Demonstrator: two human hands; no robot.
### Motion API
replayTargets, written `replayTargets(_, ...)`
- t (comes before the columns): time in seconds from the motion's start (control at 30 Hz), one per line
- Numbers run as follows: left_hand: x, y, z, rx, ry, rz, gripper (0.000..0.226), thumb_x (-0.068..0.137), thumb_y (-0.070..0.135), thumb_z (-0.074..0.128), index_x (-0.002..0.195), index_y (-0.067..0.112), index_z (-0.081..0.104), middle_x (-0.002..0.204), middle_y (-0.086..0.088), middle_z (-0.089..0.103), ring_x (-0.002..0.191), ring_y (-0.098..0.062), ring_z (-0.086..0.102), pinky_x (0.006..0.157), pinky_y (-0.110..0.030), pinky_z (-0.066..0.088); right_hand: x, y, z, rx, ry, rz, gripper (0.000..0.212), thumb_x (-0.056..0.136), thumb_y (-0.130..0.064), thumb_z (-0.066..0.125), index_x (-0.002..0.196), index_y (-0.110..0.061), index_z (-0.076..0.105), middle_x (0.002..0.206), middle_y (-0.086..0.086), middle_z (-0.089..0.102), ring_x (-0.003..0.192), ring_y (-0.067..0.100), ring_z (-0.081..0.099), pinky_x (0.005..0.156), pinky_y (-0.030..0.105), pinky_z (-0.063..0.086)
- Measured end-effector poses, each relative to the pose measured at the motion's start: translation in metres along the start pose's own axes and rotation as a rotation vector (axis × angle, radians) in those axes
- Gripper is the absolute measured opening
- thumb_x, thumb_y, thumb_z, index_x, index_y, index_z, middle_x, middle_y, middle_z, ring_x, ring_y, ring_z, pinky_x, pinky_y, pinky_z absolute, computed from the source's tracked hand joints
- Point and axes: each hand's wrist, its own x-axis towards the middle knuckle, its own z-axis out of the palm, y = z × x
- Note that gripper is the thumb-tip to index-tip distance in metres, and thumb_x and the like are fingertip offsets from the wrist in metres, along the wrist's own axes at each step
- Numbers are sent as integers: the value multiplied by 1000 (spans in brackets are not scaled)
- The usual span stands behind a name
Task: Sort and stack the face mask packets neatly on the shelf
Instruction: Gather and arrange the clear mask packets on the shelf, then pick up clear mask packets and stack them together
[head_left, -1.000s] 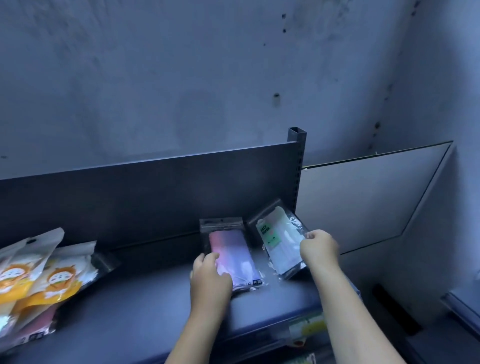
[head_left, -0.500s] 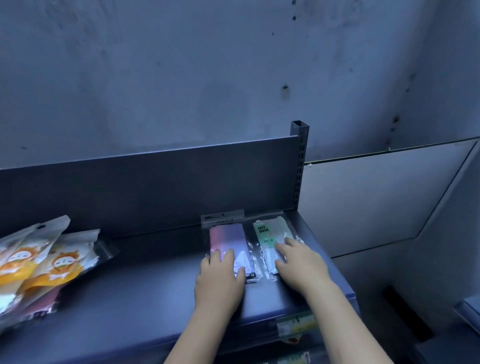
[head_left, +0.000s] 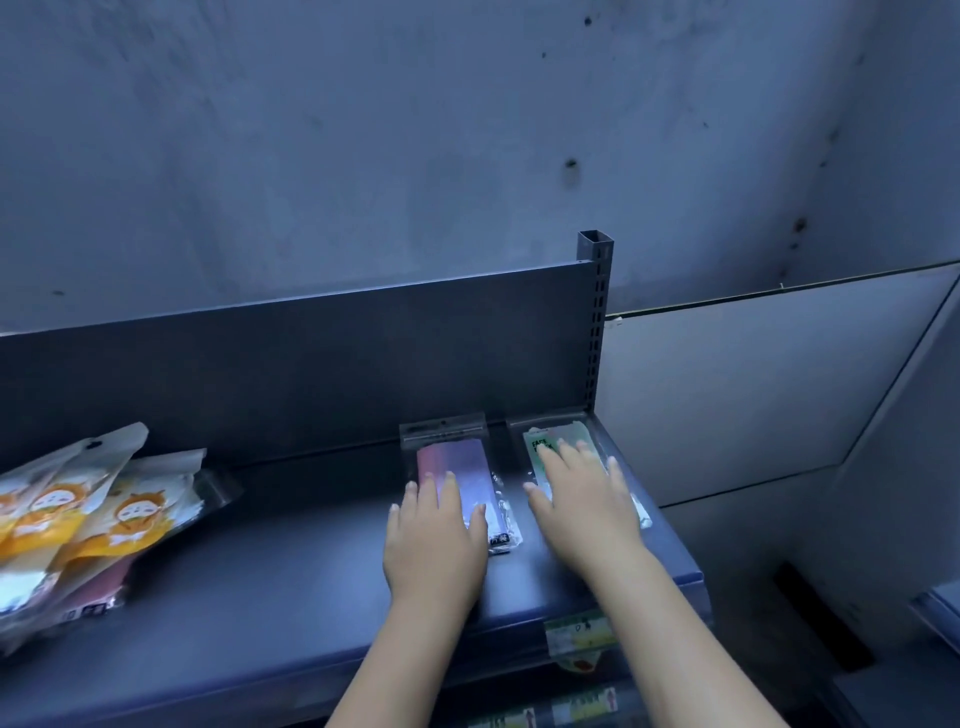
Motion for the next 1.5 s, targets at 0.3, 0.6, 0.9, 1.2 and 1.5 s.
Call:
replayTargets(0.3,-9,-51,-43,104,31,56,103,76,64,-21,164,21,13,173,1,11,159,-22,7,127,-45,8,-29,-80,-12,108,37,-83,71,107,-60,21,167,-22,14,175,-6,10,162,18,1,130,43,6)
replayTargets(0.6,-53,-229,-103,151,68,43,73,104,63,16,164,22,14,173,1,12,159,-22,4,128,-45,4,-84,-250,25,112,72,-131,73,106,-62,17,166,-21,19,174,-7,16,162,17,2,129,47,3)
replayTargets(0.9,-89,-347,-129,129,72,-39,72,103,64,18,163,24,18,172,3,15,159,-23,8,127,-47,7,-126,-358,59,144,13,-181,70,106,-61,15,166,-24,16,174,-10,12,161,14,-4,130,47,-2)
replayTargets(1.2,-83,-423,-148,113,123,-178,73,102,64,24,162,24,20,171,4,17,158,-22,10,127,-45,7,-110,-436,73,179,28,-310,67,107,-60,23,164,-26,24,173,-9,19,162,17,4,129,49,2)
replayTargets(1.5,-66,-523,-151,111,146,-360,69,101,62,28,158,22,32,167,1,31,154,-23,23,125,-47,17,-83,-515,95,166,7,-460,66,107,-58,27,164,-26,24,173,-6,19,162,18,4,130,49,3)
